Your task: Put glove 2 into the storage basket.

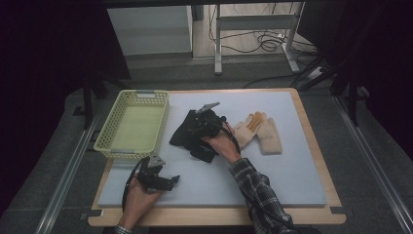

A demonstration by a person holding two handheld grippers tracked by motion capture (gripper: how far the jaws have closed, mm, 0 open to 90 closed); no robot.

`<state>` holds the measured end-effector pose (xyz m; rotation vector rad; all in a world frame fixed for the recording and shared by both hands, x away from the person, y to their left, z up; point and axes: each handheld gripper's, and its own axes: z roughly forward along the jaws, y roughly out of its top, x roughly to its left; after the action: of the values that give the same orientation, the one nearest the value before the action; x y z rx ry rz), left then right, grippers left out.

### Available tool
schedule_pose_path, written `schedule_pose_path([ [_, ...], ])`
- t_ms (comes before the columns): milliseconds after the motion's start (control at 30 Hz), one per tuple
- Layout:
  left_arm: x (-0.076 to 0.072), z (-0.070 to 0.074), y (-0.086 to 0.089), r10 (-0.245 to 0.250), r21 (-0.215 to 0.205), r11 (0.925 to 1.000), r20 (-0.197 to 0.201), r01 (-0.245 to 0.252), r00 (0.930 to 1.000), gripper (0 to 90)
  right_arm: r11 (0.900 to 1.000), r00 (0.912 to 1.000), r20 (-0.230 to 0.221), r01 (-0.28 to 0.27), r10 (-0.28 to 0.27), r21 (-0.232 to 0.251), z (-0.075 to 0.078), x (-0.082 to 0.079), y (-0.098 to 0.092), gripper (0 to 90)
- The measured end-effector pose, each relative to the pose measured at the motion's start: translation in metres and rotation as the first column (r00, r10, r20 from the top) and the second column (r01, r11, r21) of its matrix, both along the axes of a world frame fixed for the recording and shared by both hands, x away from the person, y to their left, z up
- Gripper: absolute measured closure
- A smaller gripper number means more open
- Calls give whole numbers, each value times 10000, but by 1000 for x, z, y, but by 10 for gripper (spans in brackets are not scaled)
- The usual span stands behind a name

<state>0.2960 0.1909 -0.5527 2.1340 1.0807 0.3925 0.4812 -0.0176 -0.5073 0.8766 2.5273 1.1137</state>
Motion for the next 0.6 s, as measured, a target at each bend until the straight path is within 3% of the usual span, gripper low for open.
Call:
schedule_pose_path([
  [133,0,0,0,3,-5,10000,-8,-3,10000,57,9980,9995,36,303,-301,-556,-9,14,14,228],
  [233,0,0,0,2,-4,10000,-4,-2,10000,56,9910,9996,9,274,-276,-1310,-19,23,24,232],
  [267,0,0,0,1,-3,10000,-4,-1,10000,56,9902,9998,-42,176,-183,-1385,-21,25,26,278],
  [300,0,0,0,3,3,10000,0,-3,10000,56,9924,9996,-272,46,-80,-1230,-21,26,26,357],
  [333,0,0,0,3,-3,10000,-6,-3,10000,56,9944,9989,-456,21,-69,-1059,-22,26,26,383],
  [400,0,0,0,6,-7,10000,7,-6,10000,56,9943,9992,-400,56,-99,-1061,-21,25,25,505],
  [500,0,0,0,7,-5,10000,6,-7,10000,56,9963,9981,-607,9,-62,-860,-20,21,25,769],
  [600,0,0,0,6,-5,10000,2,-6,10000,56,9961,9991,-412,24,-61,-886,-20,17,28,822],
])
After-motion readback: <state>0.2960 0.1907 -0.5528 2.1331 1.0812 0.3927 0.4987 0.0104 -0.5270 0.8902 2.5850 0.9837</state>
